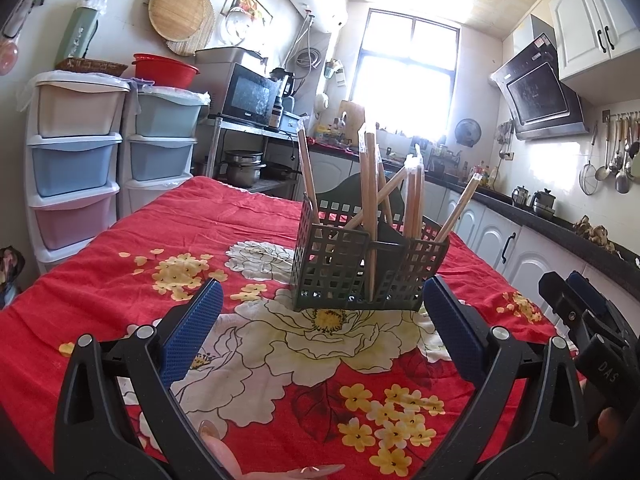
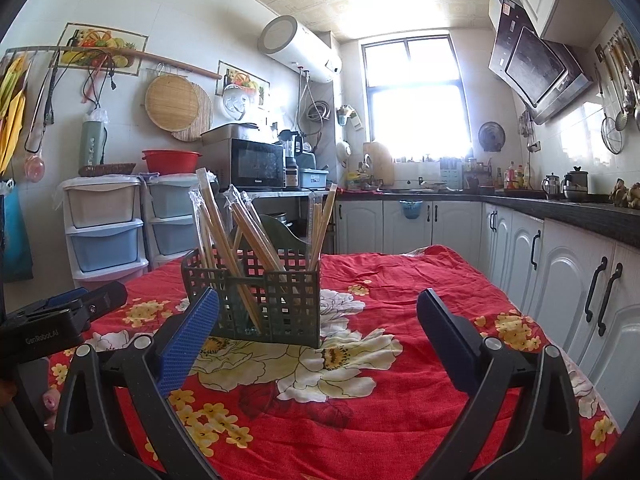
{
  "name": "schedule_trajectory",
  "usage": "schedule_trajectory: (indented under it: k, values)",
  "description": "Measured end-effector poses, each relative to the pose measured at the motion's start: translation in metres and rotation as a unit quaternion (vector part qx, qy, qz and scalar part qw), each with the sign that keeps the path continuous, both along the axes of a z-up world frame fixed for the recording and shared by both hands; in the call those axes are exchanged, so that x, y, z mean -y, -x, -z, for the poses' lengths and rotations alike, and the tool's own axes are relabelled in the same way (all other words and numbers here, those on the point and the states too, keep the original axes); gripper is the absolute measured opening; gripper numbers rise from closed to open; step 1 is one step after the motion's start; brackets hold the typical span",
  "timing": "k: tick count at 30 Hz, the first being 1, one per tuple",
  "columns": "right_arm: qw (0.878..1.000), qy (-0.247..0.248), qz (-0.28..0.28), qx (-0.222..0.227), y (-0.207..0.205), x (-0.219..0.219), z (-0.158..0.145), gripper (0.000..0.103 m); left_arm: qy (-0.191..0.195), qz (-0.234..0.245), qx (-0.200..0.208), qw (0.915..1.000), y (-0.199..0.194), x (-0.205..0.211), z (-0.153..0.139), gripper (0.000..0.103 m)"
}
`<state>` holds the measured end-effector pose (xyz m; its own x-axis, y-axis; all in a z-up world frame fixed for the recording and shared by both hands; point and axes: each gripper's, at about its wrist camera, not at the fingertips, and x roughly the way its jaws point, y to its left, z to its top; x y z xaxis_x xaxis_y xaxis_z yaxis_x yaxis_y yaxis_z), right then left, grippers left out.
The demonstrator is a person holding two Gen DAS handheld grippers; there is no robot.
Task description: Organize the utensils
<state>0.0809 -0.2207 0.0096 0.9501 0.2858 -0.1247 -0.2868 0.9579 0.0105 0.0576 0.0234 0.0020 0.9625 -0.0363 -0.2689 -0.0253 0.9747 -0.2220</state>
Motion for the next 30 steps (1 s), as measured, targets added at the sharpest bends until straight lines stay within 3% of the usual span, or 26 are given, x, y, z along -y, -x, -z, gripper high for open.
schedule_trajectory:
  k: [17,23,24,27,28,30]
  values:
    - [1.000,-0.004,0.011,0.001,0.003,0.002,-0.002,0.097,-0.003,-0.006,-0.010,0.9999,-0.004,-0.001,0.001,0.092]
    - [0.997,-0.001,0.070,-0.025,-0.016,0.019,-0.020,0.097,-0.005,-0.037,-0.070,0.9969,-0.018,-0.020,-0.009,0.092]
    - [0.996,0.000,0.080,-0.035,-0.024,0.026,-0.022,0.097,-0.012,-0.044,-0.087,0.9951,-0.026,-0.030,-0.015,0.092]
    - [0.983,0.007,0.134,-0.122,-0.076,0.053,-0.031,0.097,-0.024,-0.056,-0.142,0.9880,-0.063,-0.066,-0.021,0.092]
    - [0.974,0.019,0.144,-0.172,-0.104,0.061,-0.027,0.097,-0.027,-0.063,-0.153,0.9859,-0.074,-0.075,-0.018,0.092]
    - [0.943,0.068,0.176,-0.273,-0.159,0.073,-0.008,0.097,-0.043,-0.096,-0.191,0.9758,-0.107,-0.098,-0.007,0.092]
